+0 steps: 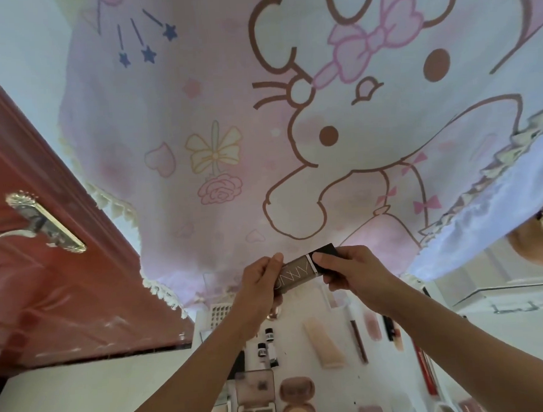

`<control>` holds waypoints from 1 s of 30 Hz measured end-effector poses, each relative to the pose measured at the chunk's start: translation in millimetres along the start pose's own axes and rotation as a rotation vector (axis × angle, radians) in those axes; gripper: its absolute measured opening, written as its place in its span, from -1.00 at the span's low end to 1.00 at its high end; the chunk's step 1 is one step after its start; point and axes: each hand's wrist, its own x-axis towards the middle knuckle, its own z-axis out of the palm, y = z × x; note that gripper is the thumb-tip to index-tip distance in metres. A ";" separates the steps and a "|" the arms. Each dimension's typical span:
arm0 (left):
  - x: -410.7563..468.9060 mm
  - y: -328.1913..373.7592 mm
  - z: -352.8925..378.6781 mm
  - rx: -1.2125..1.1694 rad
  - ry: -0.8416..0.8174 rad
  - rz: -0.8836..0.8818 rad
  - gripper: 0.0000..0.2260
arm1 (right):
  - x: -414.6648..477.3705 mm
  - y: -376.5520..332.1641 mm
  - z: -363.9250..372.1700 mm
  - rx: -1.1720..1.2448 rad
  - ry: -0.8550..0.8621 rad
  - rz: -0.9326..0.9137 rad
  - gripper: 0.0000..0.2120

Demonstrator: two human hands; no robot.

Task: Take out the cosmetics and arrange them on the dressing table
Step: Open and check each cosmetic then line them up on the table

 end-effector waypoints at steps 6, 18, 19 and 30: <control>4.1 8.2 -6.5 -0.011 0.034 -0.009 -0.55 | 0.2 1.9 6.6 0.053 -0.009 0.007 -0.82; 8.0 -2.1 2.5 0.134 0.228 -0.031 -0.53 | -7.8 -5.5 13.8 -0.199 0.009 -0.054 -0.85; 8.0 -3.5 3.8 0.141 0.260 0.013 -0.53 | -9.2 -5.0 14.4 -0.197 0.013 -0.052 -0.85; 14.0 5.9 3.6 0.190 0.188 -0.110 -0.63 | -19.4 5.0 11.0 -0.181 0.046 -0.138 -0.87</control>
